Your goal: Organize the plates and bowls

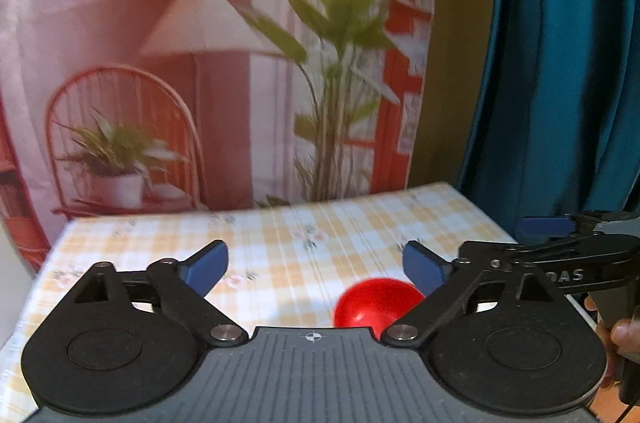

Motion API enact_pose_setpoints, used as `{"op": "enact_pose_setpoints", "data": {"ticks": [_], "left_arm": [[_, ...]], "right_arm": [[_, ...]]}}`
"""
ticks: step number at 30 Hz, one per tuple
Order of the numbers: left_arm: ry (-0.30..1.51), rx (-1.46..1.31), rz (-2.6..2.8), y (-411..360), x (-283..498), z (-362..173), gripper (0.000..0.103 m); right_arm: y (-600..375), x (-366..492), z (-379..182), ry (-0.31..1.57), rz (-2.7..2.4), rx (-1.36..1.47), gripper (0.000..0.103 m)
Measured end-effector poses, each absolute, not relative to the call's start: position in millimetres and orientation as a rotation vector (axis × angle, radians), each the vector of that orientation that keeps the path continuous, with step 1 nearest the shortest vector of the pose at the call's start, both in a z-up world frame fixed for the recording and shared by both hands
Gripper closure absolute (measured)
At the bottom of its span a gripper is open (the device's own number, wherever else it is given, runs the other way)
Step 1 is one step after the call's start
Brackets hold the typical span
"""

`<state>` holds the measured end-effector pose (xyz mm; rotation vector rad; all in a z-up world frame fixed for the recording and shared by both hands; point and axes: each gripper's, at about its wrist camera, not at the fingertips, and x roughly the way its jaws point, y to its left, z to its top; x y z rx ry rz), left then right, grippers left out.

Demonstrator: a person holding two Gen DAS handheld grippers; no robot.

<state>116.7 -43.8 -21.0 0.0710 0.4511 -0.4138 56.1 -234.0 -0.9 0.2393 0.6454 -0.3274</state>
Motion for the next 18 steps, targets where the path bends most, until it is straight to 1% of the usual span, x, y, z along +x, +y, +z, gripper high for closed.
{"op": "enact_pose_setpoints", "data": {"ticks": [1, 10, 18], "left_arm": [[0.438, 0.062, -0.401, -40, 111, -15, 0.0], [0.31, 0.067, -0.315, -13, 60, 31, 0.0], [0.233, 0.107, -0.255, -5, 23, 52, 0.0]], "right_arm": [[-231, 52, 7, 0.63, -0.325, 0.229, 0.0], [-195, 33, 63, 0.517, -0.313, 0.162, 0.0], [-172, 16, 87, 0.479, -0.313, 0.146, 0.0]]}}
